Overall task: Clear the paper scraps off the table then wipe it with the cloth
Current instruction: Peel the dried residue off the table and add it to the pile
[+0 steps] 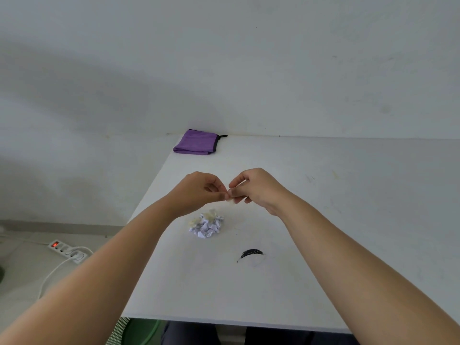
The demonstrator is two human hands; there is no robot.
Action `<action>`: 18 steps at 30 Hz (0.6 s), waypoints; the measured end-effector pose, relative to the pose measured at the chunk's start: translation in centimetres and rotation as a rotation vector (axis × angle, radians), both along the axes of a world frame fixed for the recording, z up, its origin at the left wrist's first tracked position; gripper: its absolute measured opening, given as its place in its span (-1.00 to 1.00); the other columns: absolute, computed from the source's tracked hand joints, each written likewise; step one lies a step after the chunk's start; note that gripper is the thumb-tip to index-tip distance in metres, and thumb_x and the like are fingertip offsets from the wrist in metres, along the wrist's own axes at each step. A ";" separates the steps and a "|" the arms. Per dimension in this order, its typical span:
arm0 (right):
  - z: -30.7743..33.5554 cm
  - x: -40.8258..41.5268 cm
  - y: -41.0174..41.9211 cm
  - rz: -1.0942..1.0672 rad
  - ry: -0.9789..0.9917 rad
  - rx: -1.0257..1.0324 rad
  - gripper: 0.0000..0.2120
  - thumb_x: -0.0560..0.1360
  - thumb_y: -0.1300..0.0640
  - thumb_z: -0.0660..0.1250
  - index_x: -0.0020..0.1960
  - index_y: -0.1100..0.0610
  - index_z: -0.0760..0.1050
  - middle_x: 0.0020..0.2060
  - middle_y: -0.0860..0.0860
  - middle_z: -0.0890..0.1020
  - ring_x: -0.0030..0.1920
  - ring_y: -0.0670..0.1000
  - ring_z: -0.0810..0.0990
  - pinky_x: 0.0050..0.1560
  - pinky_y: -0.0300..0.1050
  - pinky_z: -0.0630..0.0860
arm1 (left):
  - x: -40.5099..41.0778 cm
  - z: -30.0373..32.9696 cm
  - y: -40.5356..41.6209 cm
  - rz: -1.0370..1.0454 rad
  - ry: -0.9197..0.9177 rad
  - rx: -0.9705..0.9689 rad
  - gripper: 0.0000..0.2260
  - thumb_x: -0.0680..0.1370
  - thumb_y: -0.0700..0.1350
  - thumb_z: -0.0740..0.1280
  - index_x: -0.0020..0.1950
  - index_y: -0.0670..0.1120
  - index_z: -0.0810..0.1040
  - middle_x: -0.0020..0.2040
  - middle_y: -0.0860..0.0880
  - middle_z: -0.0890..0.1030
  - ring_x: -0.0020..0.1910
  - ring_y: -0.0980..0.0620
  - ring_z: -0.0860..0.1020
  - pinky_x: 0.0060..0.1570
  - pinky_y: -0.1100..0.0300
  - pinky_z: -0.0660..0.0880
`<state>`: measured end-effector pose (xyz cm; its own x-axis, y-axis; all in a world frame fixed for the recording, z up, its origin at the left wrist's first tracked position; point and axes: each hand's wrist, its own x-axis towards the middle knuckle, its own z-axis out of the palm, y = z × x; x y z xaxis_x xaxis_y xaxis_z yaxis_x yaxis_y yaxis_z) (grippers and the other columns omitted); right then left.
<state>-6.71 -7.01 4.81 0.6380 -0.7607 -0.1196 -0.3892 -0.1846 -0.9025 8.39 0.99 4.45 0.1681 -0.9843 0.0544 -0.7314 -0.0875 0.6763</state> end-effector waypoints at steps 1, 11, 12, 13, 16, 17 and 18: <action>0.0 0.0 0.0 0.008 -0.004 -0.003 -0.91 0.41 0.29 0.41 -0.12 0.18 0.53 -0.32 0.05 0.66 -0.35 -0.06 0.59 -0.28 -0.23 0.42 | 0.0 0.0 0.1 0.013 0.019 0.010 -0.89 0.48 -0.03 0.40 -0.10 -0.04 0.65 -0.17 0.08 0.66 -0.14 0.13 0.60 -0.10 0.26 0.49; -0.2 1.9 1.4 0.092 0.002 0.001 -0.94 0.45 0.29 0.32 -0.13 0.18 0.56 -0.31 0.00 0.69 -0.32 -0.09 0.62 -0.26 -0.25 0.43 | 2.0 0.1 1.8 0.059 0.108 0.053 -0.95 0.46 -0.09 0.43 -0.15 -0.05 0.66 -0.24 0.03 0.66 -0.30 0.16 0.52 -0.30 0.39 0.39; -0.2 2.1 1.5 0.094 0.003 0.008 -0.93 0.45 0.29 0.31 -0.14 0.17 0.55 -0.30 0.00 0.69 -0.32 -0.09 0.62 -0.26 -0.24 0.42 | 2.3 0.0 2.0 0.061 0.101 0.053 -0.96 0.47 -0.11 0.42 -0.17 -0.05 0.65 -0.23 0.02 0.66 -0.27 0.14 0.53 -0.26 0.34 0.42; -0.2 2.3 1.6 0.094 0.003 0.013 -0.92 0.45 0.30 0.31 -0.14 0.16 0.55 -0.27 0.02 0.70 -0.31 -0.08 0.61 -0.26 -0.24 0.42 | 2.5 -0.1 2.2 0.062 0.092 0.053 -0.96 0.47 -0.13 0.41 -0.18 -0.05 0.63 -0.23 0.02 0.66 -0.26 0.12 0.54 -0.22 0.30 0.44; -0.1 2.5 1.7 0.100 0.008 -0.006 -0.90 0.42 0.30 0.35 -0.10 0.17 0.58 -0.23 0.03 0.69 -0.28 -0.07 0.59 -0.26 -0.23 0.40 | 3.2 -0.4 2.5 0.062 0.104 0.065 -0.96 0.45 -0.15 0.44 -0.18 -0.08 0.61 -0.25 0.03 0.65 -0.27 0.14 0.56 -0.17 0.29 0.45; -0.1 2.6 1.7 0.102 0.010 -0.011 -0.90 0.42 0.30 0.36 -0.09 0.17 0.60 -0.23 0.02 0.67 -0.28 -0.07 0.58 -0.25 -0.21 0.40 | 3.4 -0.4 2.6 0.059 0.111 0.065 -0.93 0.43 -0.15 0.47 -0.17 -0.10 0.60 -0.26 0.03 0.65 -0.29 0.16 0.56 -0.18 0.31 0.46; -0.1 2.7 1.7 0.100 0.012 -0.015 -0.89 0.41 0.29 0.37 -0.08 0.17 0.61 -0.25 0.01 0.66 -0.28 -0.07 0.58 -0.24 -0.20 0.40 | 3.5 -0.5 2.6 0.058 0.115 0.065 -0.90 0.41 -0.14 0.49 -0.16 -0.12 0.60 -0.27 0.03 0.65 -0.32 0.17 0.56 -0.18 0.32 0.47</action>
